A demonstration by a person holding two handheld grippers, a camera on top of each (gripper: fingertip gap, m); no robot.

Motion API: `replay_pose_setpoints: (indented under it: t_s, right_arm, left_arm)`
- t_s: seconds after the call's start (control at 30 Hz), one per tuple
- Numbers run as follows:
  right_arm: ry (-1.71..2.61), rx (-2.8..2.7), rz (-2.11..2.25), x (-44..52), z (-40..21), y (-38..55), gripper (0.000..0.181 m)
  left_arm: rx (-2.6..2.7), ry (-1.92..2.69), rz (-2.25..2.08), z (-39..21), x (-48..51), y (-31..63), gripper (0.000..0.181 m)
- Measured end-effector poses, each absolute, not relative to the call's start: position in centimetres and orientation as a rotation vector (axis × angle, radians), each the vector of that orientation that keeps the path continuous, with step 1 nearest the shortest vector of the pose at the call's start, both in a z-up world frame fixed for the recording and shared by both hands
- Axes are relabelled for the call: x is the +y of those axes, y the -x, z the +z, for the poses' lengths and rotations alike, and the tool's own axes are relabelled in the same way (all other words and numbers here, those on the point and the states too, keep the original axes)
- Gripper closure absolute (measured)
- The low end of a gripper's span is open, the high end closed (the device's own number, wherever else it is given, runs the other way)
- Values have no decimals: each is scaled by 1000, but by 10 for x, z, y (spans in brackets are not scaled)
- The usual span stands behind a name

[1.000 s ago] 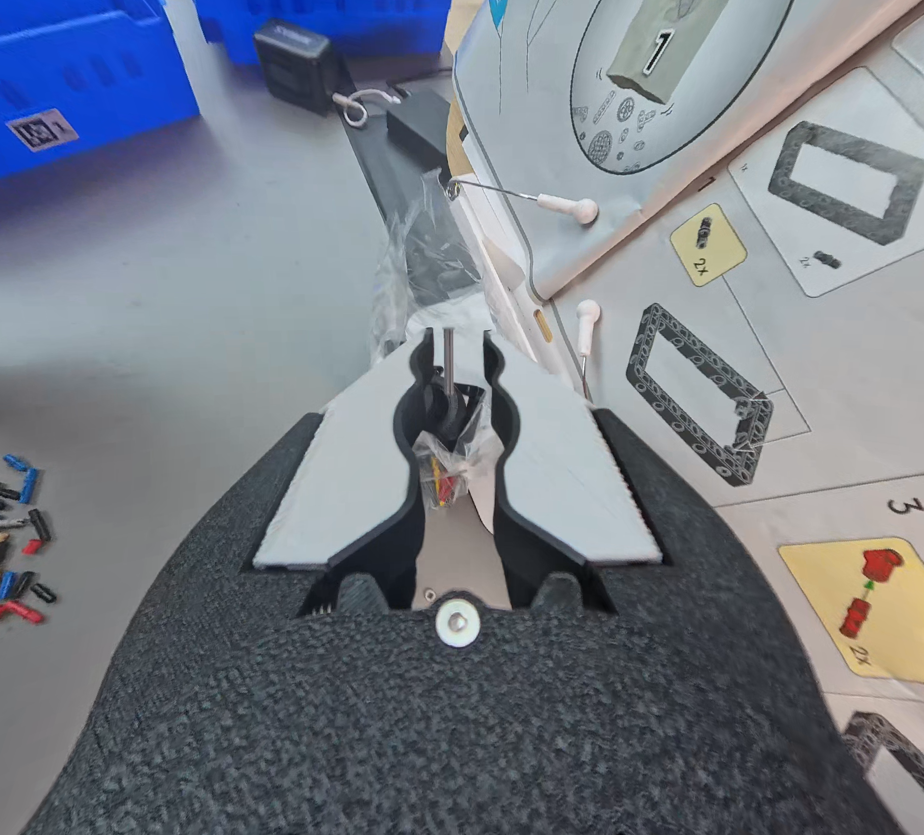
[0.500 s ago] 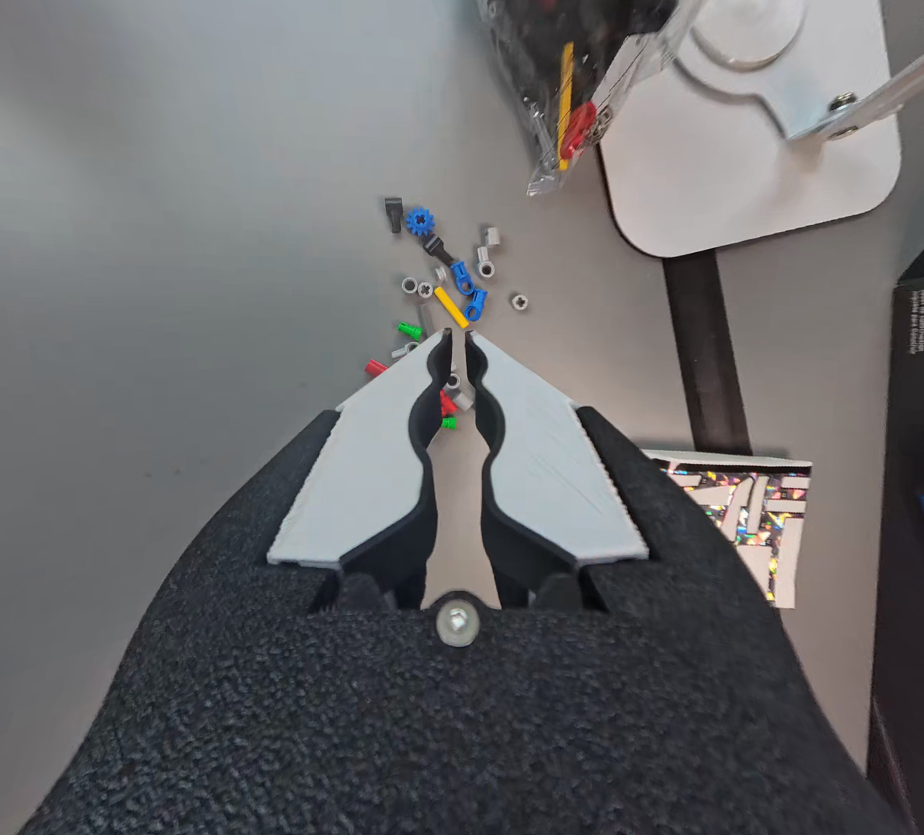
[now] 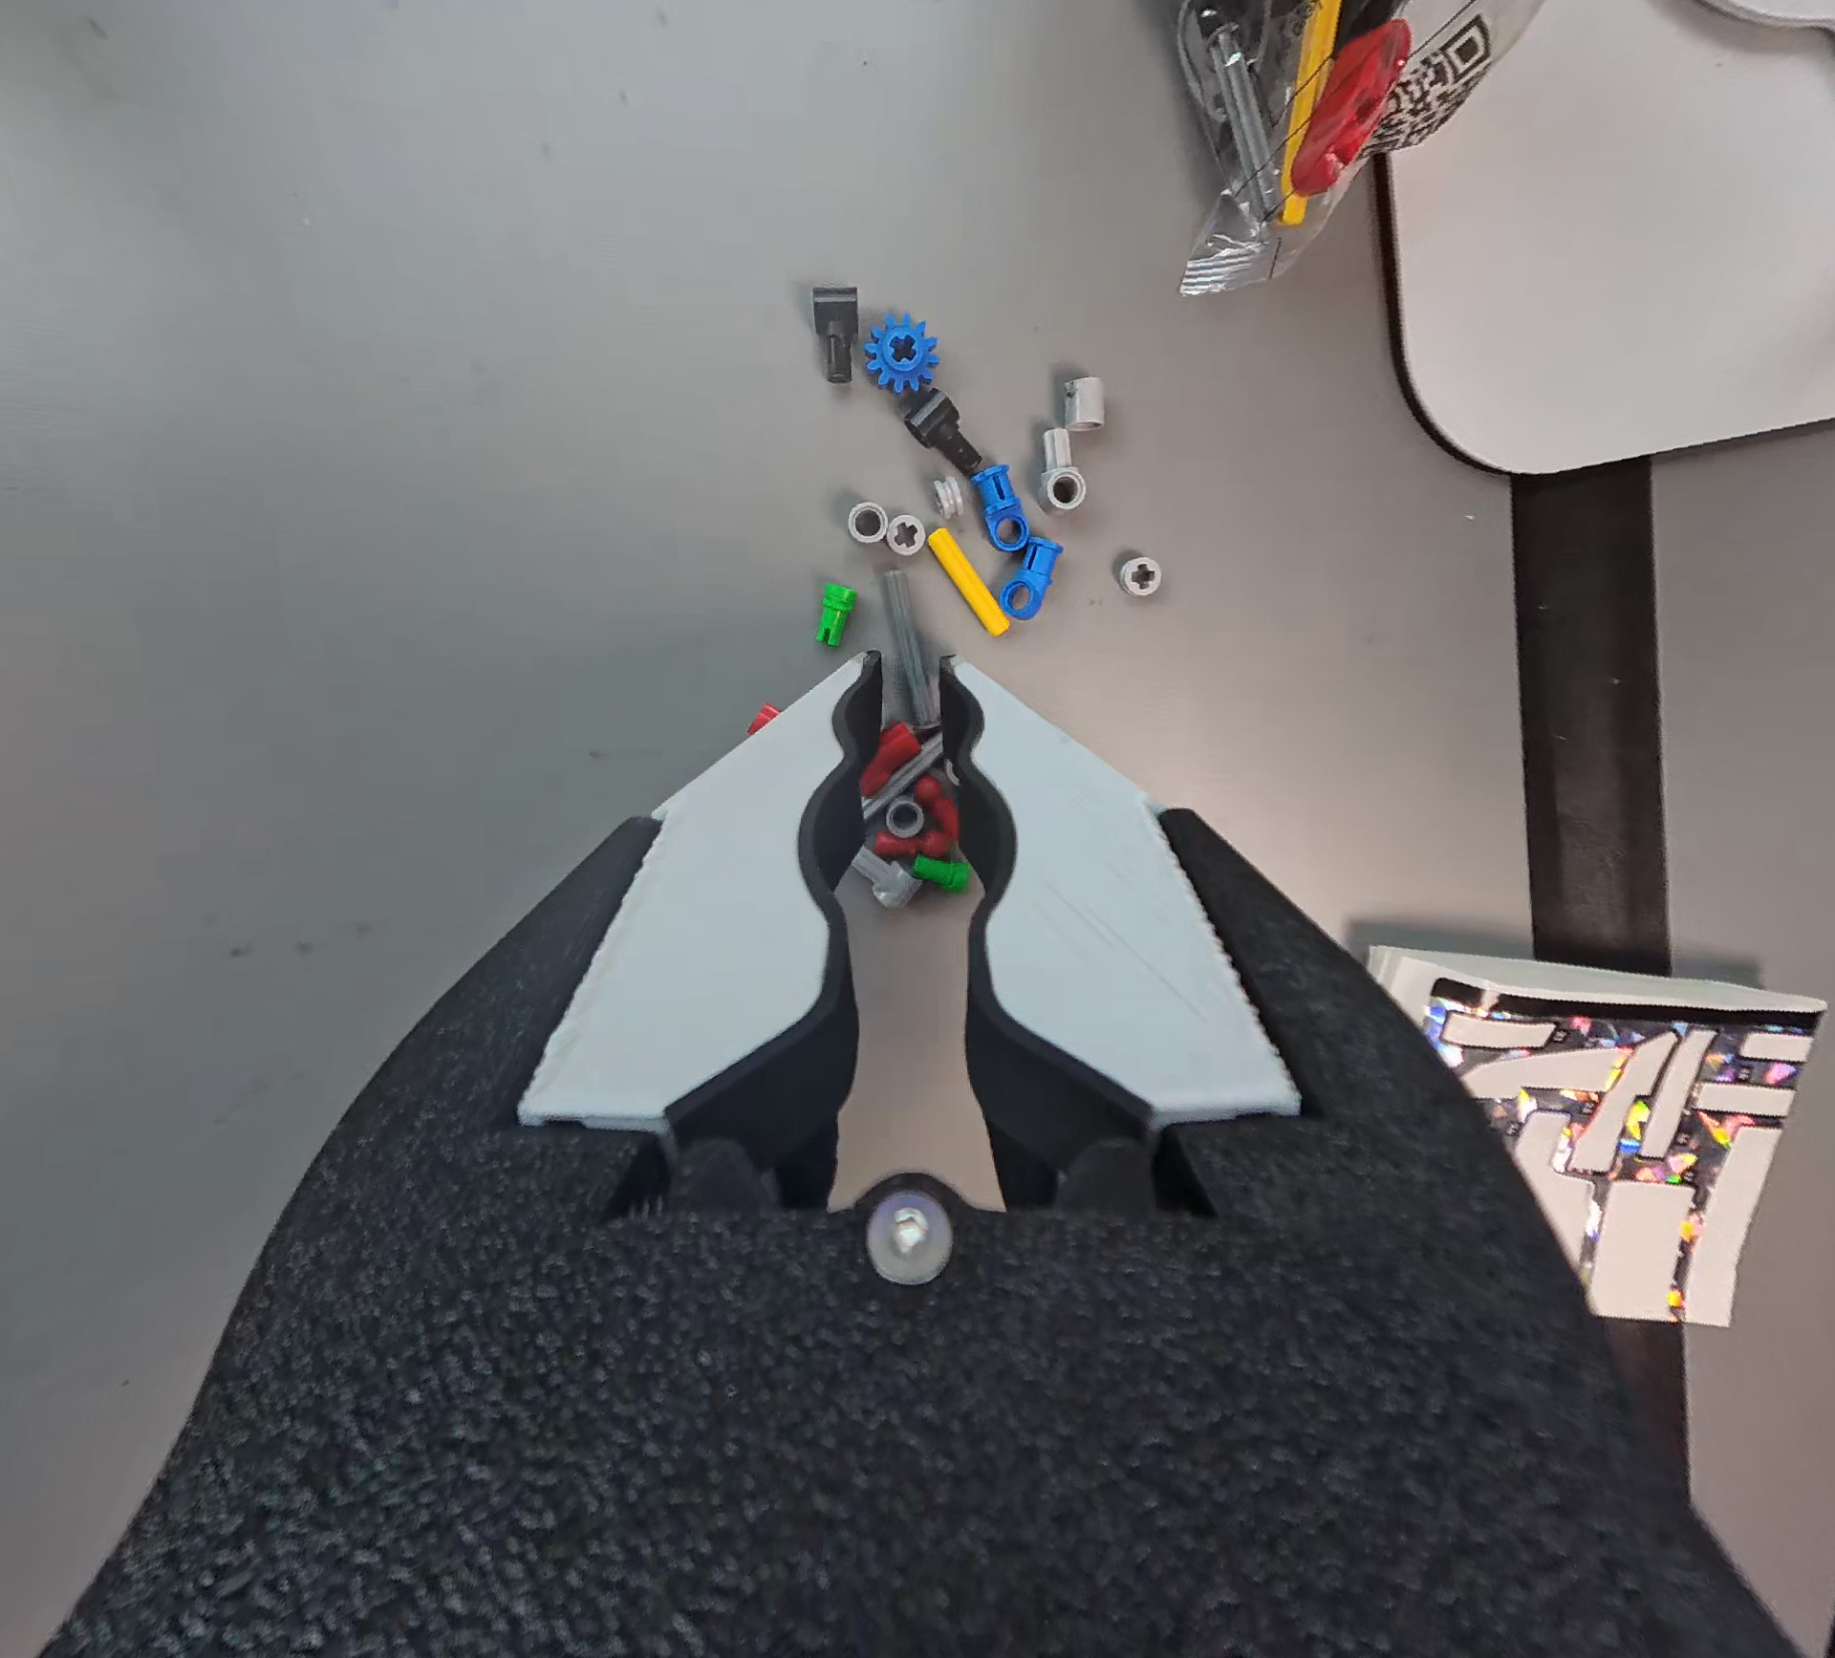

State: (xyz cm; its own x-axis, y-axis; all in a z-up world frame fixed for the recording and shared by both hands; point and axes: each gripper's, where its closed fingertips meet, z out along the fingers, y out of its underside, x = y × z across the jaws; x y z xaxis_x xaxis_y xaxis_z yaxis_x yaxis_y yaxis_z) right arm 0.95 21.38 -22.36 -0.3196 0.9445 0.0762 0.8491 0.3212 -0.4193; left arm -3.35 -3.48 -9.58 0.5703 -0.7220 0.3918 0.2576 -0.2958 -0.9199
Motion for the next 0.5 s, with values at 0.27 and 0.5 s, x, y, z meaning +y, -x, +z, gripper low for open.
replay_pose_setpoints:
  t_s: [0.27, 0.5]
  right_arm:
    - [1510, -2116, 673, 207, -161, 19, 178]
    - [1339, -1812, 773, 225, -24, 94, 178]
  left_arm:
    - [403, 1597, -1015, -96, -35, 33, 181]
    - [405, 1595, -1022, -96, -35, 33, 181]
